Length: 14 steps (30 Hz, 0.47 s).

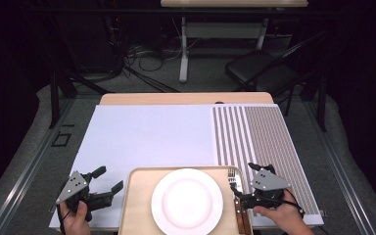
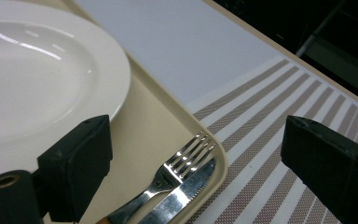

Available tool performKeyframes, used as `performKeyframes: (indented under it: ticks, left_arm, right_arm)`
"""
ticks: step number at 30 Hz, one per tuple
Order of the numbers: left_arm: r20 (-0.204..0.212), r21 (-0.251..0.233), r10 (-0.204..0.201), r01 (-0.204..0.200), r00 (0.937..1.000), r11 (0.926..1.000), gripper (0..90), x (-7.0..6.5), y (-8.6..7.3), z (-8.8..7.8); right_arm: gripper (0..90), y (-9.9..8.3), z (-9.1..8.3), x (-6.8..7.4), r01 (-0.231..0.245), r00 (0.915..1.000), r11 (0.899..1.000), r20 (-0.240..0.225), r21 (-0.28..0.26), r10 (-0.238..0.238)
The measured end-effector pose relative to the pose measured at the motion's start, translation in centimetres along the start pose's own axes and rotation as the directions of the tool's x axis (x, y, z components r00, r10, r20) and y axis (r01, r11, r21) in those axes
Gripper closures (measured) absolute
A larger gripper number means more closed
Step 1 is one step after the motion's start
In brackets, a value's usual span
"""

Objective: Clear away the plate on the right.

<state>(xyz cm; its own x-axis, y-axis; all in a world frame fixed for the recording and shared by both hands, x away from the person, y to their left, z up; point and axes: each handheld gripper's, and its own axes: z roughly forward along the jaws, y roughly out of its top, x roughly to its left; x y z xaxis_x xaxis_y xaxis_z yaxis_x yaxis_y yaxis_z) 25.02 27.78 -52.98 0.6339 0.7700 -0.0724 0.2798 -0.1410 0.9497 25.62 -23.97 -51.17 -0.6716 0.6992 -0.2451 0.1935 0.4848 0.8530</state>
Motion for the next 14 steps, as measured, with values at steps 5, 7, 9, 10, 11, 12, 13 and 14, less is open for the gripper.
performKeyframes:
  ticks: [5, 7, 9, 10, 11, 12, 13, 14]
  left_arm:
    - [0.0, 0.002, 0.002, -0.002, 1.0, 1.0, 15.5, 0.0, 0.0, -0.1]
    - [-0.001, -0.001, 0.002, -0.002, 1.0, 1.0, 15.5, 0.0, 0.0, -0.1]
    - [-0.001, -0.002, 0.002, -0.002, 1.0, 1.0, 15.5, 0.0, 0.0, -0.1]
    - [-0.001, -0.002, 0.002, -0.002, 1.0, 1.0, 15.5, 0.0, 0.0, -0.1]
    - [-0.001, -0.002, 0.002, -0.002, 1.0, 1.0, 15.5, 0.0, 0.0, -0.1]
    - [-0.002, -0.002, 0.003, -0.003, 1.0, 1.0, 15.5, 0.0, 0.0, -0.1]
    - [-0.001, -0.002, 0.004, -0.004, 1.0, 1.0, 15.5, 0.0, 0.0, -0.1]
    - [-0.001, -0.002, 0.004, -0.004, 1.0, 1.0, 15.5, 0.0, 0.1, -0.1]
  right_arm:
    - [6.0, -0.7, -0.1, -1.1, -0.109, 0.9908, 0.993, 0.076, -0.032, 0.112]
    - [5.8, -1.0, -0.1, -1.5, -0.146, 0.9843, 0.988, 0.094, -0.043, 0.149]
    - [5.8, -1.3, -0.2, -1.8, -0.171, 0.9788, 0.984, 0.105, -0.048, 0.176]
    - [5.8, -1.5, -0.2, -1.9, -0.177, 0.9776, 0.983, 0.107, -0.049, 0.181]
    - [5.7, -1.6, -0.1, -1.9, -0.18, 0.9769, 0.983, 0.109, -0.044, 0.183]
    - [5.5, -1.8, -0.1, -2.0, -0.182, 0.9765, 0.983, 0.111, -0.041, 0.185]
    - [5.4, -1.9, -0.1, -2.0, -0.183, 0.9762, 0.982, 0.11, -0.038, 0.187]
    - [5.3, -1.9, -0.1, -2.0, -0.184, 0.9763, 0.982, 0.109, -0.036, 0.187]
